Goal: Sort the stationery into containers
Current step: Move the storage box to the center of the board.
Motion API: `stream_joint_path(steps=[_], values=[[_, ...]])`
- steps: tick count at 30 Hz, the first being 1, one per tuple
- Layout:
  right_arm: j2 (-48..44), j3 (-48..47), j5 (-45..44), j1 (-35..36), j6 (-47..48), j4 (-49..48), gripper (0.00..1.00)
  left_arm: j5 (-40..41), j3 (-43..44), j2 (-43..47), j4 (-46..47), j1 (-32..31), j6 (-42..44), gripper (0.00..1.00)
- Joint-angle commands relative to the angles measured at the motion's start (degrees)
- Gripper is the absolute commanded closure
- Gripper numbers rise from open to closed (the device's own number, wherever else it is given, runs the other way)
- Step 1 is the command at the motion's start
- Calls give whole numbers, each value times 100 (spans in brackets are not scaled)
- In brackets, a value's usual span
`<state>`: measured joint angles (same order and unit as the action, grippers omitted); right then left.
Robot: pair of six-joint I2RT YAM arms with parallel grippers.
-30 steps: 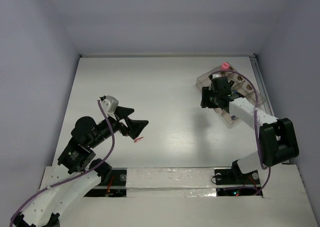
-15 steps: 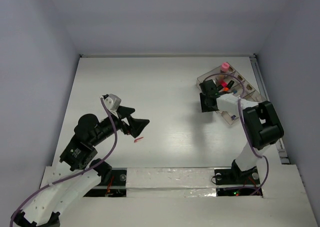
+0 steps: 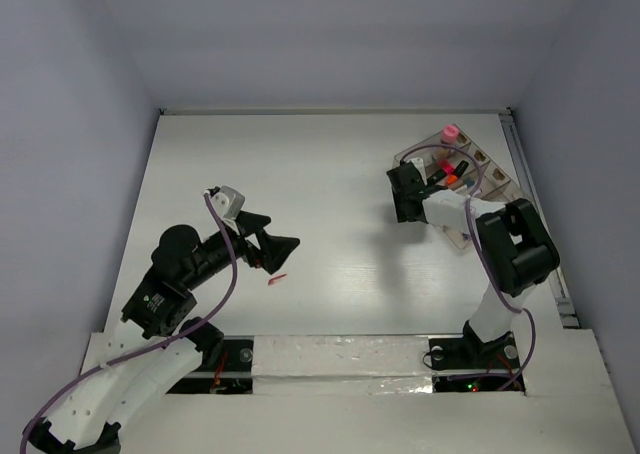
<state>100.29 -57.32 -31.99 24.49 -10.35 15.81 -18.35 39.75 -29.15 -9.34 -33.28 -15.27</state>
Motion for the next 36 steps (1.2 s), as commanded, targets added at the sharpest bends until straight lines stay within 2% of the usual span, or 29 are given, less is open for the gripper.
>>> stream_joint_path(steps=[1,8,14,23,36], values=[[254,-156,-185,29,-81,35,33,-64,59,-30,187,32,77,1],[413,-174,69,29,-20,220,26,-64,59,-47,196,32,68,1],[351,-227,841,29,-28,334,21,-64,59,-47,196,85,68,2],[131,-306,1809,29,-213,483,27,-64,59,-39,196,85,68,2],[184,-359,783,-164,-293,845,22,-90,59,-39,205,85,85,2]])
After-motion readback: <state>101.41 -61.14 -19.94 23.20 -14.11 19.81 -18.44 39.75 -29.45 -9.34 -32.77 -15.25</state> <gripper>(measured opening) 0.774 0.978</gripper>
